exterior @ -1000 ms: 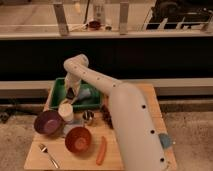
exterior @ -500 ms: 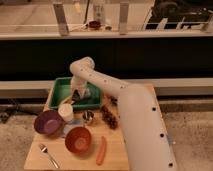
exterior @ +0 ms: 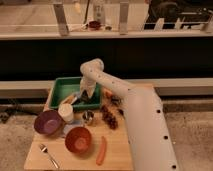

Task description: Wipe tray with eraser

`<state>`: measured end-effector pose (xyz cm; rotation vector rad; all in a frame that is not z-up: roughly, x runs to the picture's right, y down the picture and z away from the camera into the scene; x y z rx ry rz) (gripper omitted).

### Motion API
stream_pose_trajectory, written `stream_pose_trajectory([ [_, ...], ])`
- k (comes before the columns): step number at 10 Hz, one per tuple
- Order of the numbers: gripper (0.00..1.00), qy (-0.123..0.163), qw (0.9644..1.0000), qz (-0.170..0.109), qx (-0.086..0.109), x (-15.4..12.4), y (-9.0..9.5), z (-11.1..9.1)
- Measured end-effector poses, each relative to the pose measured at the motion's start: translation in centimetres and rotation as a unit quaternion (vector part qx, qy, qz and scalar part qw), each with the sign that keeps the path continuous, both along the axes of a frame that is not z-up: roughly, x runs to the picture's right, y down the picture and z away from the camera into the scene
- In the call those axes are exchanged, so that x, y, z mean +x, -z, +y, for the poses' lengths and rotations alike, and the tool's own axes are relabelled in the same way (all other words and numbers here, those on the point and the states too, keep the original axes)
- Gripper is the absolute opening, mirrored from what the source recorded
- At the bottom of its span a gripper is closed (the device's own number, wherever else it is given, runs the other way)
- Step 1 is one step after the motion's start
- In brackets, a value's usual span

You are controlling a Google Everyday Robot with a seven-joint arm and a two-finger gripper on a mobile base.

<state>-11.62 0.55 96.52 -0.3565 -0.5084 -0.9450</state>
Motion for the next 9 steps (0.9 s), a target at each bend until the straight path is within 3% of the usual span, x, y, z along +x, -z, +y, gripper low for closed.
stream_pose_trajectory([
  [5, 0.00, -0.009, 0.9997, 0.012, 0.016, -0.3, -1.7, -3.3],
  [9, 0.00, -0.015, 0.9994, -0.022, 0.023, -4.9, -1.6, -5.2],
])
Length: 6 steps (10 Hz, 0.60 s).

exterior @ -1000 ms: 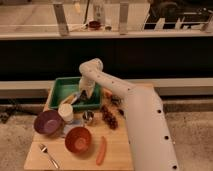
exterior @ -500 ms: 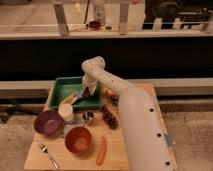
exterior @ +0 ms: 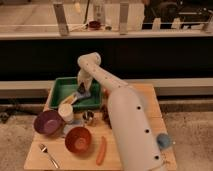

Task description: Wipe tray with eraser

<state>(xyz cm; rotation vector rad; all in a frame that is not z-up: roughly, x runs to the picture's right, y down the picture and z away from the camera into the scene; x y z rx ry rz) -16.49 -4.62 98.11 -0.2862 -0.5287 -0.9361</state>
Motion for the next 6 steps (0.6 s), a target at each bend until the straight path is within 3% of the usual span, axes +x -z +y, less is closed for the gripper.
stream_pose_trajectory([
  [3, 0.00, 0.009, 0.9990, -0.045, -0.002, -2.8, 1.1, 0.4],
  [6, 0.00, 0.025, 0.9968, -0.075, -0.005, -3.6, 2.9, 2.5],
])
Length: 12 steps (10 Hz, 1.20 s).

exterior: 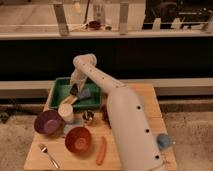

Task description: Wipe tray with eraser

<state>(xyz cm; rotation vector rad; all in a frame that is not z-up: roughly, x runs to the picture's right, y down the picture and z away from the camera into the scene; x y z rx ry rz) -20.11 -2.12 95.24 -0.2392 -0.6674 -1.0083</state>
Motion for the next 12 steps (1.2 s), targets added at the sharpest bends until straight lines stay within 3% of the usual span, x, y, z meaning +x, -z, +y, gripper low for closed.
stream_pose_trajectory([
  [3, 0.00, 0.018, 0.9997, -0.015, 0.006, 0.3, 2.2, 2.5],
  [5, 0.00, 0.024, 0.9996, -0.010, 0.007, 1.1, 2.3, 3.5],
  [12, 0.00, -0.017, 0.9974, 0.069, -0.013, 9.7, -1.1, 3.5],
])
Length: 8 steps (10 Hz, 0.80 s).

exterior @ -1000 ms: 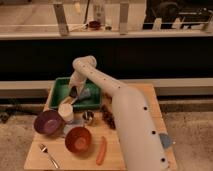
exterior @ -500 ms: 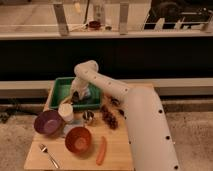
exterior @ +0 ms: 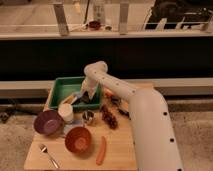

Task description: Wipe tray with eraser

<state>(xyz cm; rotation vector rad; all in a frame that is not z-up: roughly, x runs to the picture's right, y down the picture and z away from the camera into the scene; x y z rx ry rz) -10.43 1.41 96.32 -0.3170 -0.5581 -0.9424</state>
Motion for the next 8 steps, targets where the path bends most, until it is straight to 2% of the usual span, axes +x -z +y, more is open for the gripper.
stream_pose_trajectory([
  [2, 0.00, -0.012, 0.9998, 0.015, 0.006, 1.2, -0.8, -1.4],
  [4, 0.00, -0.015, 0.9997, 0.011, 0.014, 0.6, -0.9, -2.9],
  [7, 0.00, -0.015, 0.9997, -0.006, 0.019, -1.8, -1.0, -4.3],
  [8, 0.00, -0.014, 0.9994, -0.028, 0.013, -4.6, -1.6, -5.4],
])
